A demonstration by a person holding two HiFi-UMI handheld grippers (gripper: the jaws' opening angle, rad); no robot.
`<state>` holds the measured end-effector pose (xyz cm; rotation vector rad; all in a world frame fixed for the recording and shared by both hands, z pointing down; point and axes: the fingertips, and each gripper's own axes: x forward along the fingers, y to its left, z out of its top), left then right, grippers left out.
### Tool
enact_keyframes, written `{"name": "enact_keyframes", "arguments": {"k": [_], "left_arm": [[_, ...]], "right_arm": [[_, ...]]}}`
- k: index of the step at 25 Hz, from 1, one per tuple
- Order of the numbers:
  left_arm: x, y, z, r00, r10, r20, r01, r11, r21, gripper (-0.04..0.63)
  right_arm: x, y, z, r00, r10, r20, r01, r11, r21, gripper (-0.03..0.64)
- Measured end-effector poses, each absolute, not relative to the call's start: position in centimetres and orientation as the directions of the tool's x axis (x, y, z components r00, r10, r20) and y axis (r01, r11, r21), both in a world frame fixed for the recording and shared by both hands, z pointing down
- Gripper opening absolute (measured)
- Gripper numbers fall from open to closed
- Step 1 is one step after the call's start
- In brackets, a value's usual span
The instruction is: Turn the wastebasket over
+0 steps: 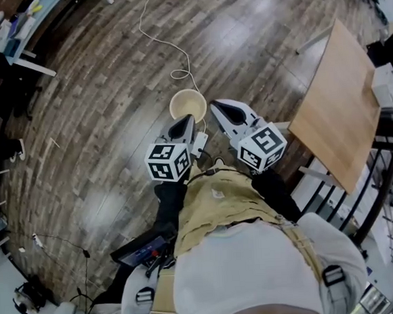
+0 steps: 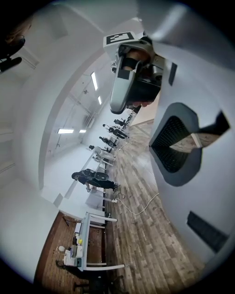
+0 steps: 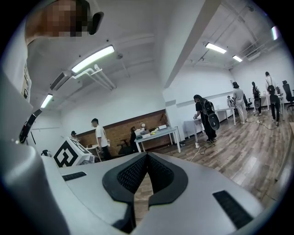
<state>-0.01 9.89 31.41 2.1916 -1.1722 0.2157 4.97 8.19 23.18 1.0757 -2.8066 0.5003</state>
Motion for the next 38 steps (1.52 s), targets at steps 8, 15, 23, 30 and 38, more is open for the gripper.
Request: {"name": "enact_keyframes", "arguments": {"k": [8, 15, 23, 30, 38], "left_arm": [[-7.5, 4.8, 32.8, 0.583, -0.684, 0.44, -0.795, -0.365, 0.485, 0.002], [-8.0, 1.3, 35.7, 0.553, -0.659, 0.51, -0.82, -0.323, 0.472, 0.002], [-10.7, 0.4, 41.3, 0.432, -0.654, 0.621, -0.871, -0.125, 0.474, 0.002], [-11.6, 0.0, 50.5, 0.393, -0.575, 0.717, -0.902, -0.088, 0.423, 0.002], [-10.1, 5.6, 67.3, 0.411, -0.357, 0.839, -0.909, -0.229, 0.348, 0.002]], "right_arm": [[-5.1, 4.4, 23.7, -0.799, -0.558, 0.223, -0.601, 0.752, -0.27, 0.023], [-4.6, 1.1, 27.3, -0.808, -0.512, 0.292, -0.587, 0.74, -0.328, 0.023], [-3.9, -4.5, 31.5, -0.839, -0.415, 0.352, -0.529, 0.774, -0.348, 0.021], [-0.7, -6.7, 44.2, -0.776, -0.38, 0.504, -0.597, 0.701, -0.39, 0.021], [2.3, -2.7, 67.3, -0.701, -0.221, 0.678, -0.575, 0.738, -0.354, 0.023]]}}
